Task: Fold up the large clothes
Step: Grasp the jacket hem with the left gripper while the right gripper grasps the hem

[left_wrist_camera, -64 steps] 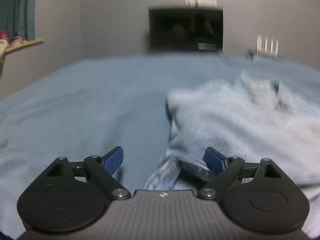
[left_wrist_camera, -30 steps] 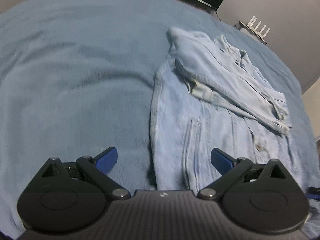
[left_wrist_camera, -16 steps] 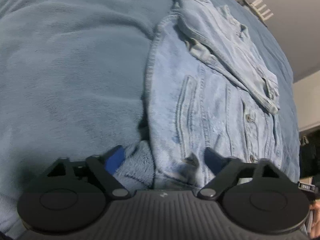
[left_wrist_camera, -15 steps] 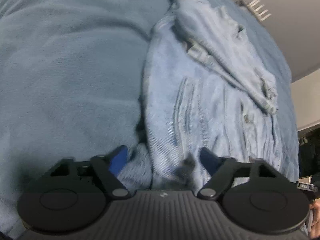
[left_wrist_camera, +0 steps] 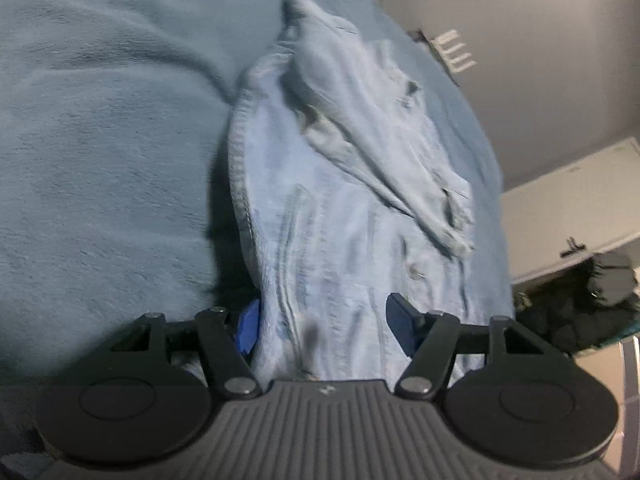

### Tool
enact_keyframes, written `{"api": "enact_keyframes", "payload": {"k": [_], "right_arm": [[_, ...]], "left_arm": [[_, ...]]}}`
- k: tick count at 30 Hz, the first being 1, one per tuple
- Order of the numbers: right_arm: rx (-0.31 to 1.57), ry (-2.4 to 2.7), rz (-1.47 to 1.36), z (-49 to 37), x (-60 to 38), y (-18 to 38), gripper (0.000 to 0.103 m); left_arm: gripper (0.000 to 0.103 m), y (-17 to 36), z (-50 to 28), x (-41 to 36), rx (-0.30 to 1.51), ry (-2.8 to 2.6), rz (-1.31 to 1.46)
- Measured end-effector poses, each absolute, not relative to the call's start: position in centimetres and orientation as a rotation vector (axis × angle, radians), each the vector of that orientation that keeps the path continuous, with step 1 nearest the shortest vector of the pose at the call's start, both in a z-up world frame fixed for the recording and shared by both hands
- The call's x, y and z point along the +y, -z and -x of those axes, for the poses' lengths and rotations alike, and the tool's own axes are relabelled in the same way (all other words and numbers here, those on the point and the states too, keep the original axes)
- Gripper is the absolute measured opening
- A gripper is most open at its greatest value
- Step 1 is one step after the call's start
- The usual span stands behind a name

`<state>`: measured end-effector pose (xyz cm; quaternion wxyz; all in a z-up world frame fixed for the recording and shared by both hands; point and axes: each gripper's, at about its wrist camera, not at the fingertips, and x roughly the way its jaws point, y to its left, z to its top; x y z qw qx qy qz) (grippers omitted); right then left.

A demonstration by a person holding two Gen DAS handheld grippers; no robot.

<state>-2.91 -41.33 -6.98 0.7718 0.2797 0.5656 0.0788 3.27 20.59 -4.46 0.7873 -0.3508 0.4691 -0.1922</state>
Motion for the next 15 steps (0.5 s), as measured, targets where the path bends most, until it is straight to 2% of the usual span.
{"api": "enact_keyframes", "payload": {"k": [3, 9, 12, 15], "right_arm": [[1.204, -0.221, -0.647, 3.9, -41.9, 5.9, 0.066], [1.107, -0.312, -0.763, 4.7, -42.8, 4.2, 0.066], [1.151, -0.303, -0.731, 4.6, -42.6, 4.6, 0.065], [1.302, -0.222, -0.537, 4.2, -40.6, 6.4, 0.064]], "left_arm": [[0.064, 4.9, -3.2, 20.3, 1.076, 0.476, 0.8], [0.064, 5.2, -2.9, 21.1, 1.04, 0.53, 0.891], [0.064, 5.7, -3.2, 20.4, 1.12, 0.469, 0.82], [0.064, 5.6, -3.4, 18.5, 1.22, 0.405, 0.643]]}}
